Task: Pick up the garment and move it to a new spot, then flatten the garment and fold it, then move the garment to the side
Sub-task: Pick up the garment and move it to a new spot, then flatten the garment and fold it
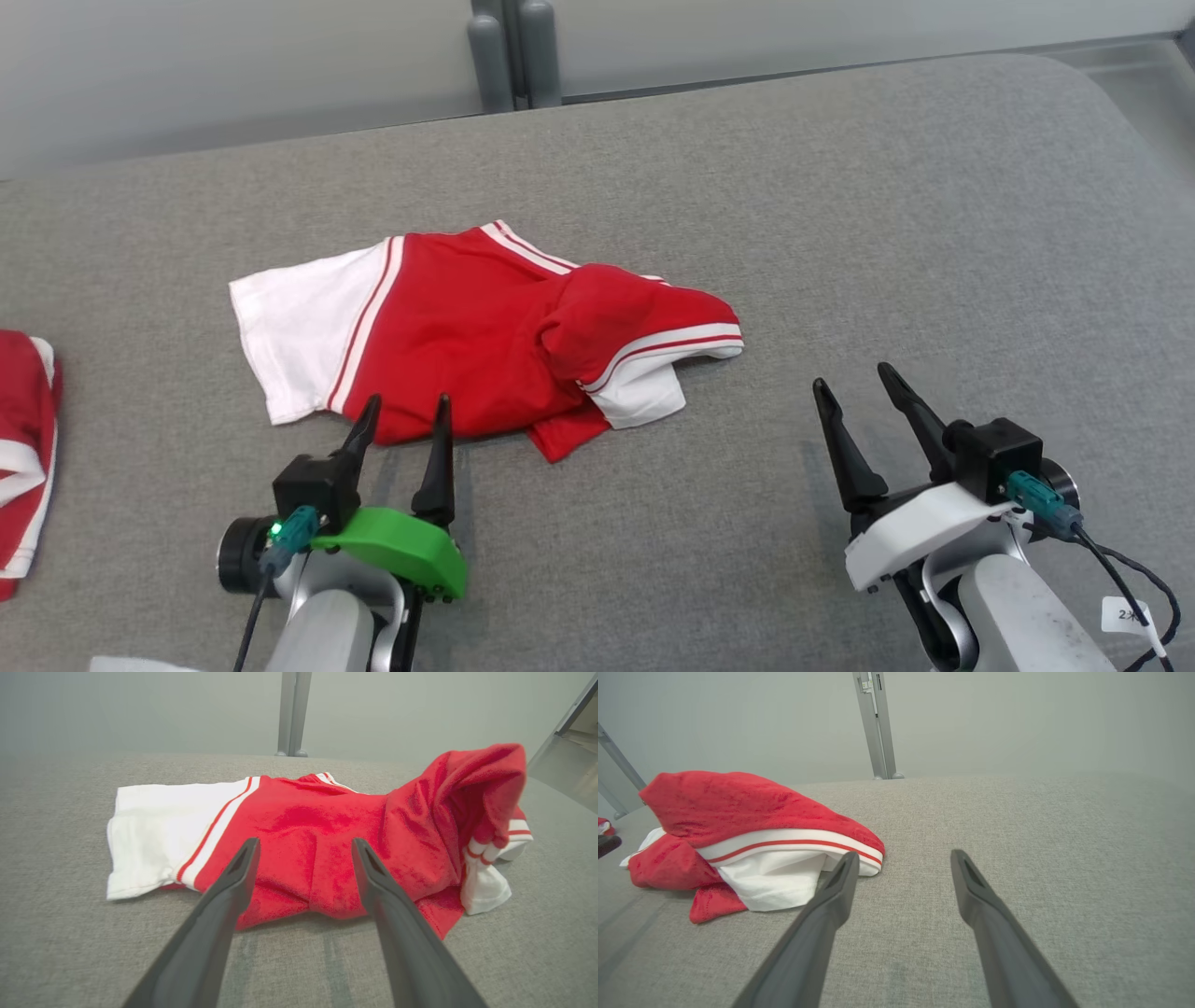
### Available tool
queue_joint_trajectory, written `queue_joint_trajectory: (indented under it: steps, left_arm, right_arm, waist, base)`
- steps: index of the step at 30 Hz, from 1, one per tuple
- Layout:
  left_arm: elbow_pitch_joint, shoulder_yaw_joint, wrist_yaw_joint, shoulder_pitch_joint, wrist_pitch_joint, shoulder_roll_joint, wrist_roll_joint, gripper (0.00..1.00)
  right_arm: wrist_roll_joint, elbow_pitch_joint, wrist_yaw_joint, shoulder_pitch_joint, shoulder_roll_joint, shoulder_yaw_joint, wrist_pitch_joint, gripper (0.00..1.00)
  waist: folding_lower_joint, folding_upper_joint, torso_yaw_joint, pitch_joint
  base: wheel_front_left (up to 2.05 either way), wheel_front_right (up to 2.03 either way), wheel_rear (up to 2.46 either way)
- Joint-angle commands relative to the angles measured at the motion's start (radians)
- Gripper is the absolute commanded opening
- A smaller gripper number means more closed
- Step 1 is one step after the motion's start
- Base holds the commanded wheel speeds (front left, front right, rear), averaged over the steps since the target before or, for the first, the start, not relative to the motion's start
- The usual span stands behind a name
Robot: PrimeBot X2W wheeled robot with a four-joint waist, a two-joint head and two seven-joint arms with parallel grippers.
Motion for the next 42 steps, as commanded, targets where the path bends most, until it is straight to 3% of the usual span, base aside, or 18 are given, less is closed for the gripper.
queue_joint_trajectory:
  steps: [1, 12, 24, 32, 42]
  left_arm:
    - [-0.034, 0.039, 0.012, 0.045, 0.000, 0.004, 0.024, 1.00]
    - [-0.208, 0.182, 0.025, 0.231, 0.001, 0.003, 0.118, 1.00]
    - [-0.270, 0.117, 0.030, 0.204, 0.000, 0.003, 0.096, 1.00]
    - [-0.300, 0.028, 0.047, 0.168, 0.001, 0.003, 0.049, 1.00]
    - [-0.314, -0.043, 0.067, 0.160, 0.001, 0.002, 0.001, 1.00]
  right_arm:
    - [0.007, 0.000, -0.001, 0.011, -0.001, 0.000, -0.003, 1.00]
    - [0.013, 0.012, -0.001, 0.036, -0.001, 0.002, -0.003, 1.00]
    - [0.032, 0.035, -0.001, -0.141, -0.063, 0.069, -0.003, 1.00]
    - [0.058, 0.168, -0.001, -0.395, -0.155, 0.174, -0.003, 1.00]
    - [0.150, 0.519, -0.001, -0.651, -0.248, 0.345, 0.044, 1.00]
  waist:
    - [0.0000, -0.0001, 0.068, -0.048]
    - [0.0000, -0.0001, 0.169, -0.091]
    - [0.0000, -0.0001, 0.281, -0.018]
    - [0.0000, -0.0001, 0.426, 0.047]
    - [0.0000, -0.0001, 0.595, 0.126]
  base:
    - [0.00, 0.00, 0.00]
    - [0.00, 0.00, 0.00]
    - [0.00, 0.00, 0.00]
    - [0.00, 0.00, 0.00]
    - [0.00, 0.00, 0.00]
